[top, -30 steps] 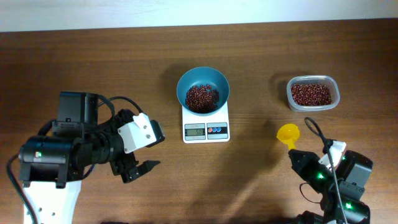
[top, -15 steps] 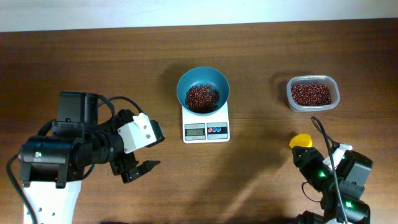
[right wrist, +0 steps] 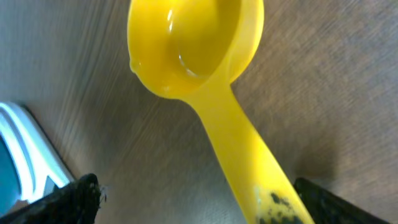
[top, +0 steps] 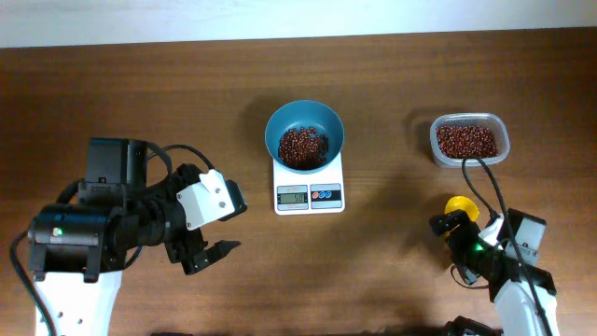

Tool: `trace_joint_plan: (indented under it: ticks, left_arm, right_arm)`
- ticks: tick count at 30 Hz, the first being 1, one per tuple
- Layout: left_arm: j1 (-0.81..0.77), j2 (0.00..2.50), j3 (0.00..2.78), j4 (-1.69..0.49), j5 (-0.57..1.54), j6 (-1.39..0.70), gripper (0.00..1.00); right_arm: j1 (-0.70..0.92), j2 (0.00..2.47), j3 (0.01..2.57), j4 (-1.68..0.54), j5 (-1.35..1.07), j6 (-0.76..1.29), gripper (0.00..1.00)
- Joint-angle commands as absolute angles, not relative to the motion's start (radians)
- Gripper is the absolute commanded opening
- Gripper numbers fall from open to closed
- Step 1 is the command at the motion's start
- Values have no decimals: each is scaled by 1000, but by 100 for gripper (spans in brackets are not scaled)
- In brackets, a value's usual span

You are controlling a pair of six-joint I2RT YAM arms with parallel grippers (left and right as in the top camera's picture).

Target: Scoop item into bowl and weigh 50g on scale

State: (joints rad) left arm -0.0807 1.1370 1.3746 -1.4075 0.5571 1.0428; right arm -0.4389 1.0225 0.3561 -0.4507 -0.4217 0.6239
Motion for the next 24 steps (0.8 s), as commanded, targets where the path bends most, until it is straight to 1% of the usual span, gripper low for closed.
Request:
trace_joint_plan:
  ticks: [1,6,8,13,16,20,22,24]
  left_arm:
    - [-74,1137,1388,-1407,559,1034,99]
    - [-74,1137,1388,-1407,560,1034,99]
    - [-74,1137,1388,-1407,560,1034,99]
    - [-74,1137,1388,-1407,560,1034,99]
    - [-74,1137,1388,-1407,560,1034,99]
    - [-74,1137,1388,-1407,560,1034,99]
    - [-74,1137,1388,-1407,560,1034,99]
    - [-74,1137,1388,-1407,560,1034,99]
  right_arm:
    - [-439,1067,373,-418,-409,619,99]
    - [-439,1071,419,-419,-368,616,99]
    - [-439,1071,431,-433,-367,556,99]
    - [-439,1071,524,-607,-220,526,99]
    - [-438,1071,562,-694,-152,455,99]
    - [-438,1079,562,-705,-145,450,99]
    - [-438,1096,562,-717,-137,406,99]
    - [-438,1118,562,-743,-92,400,99]
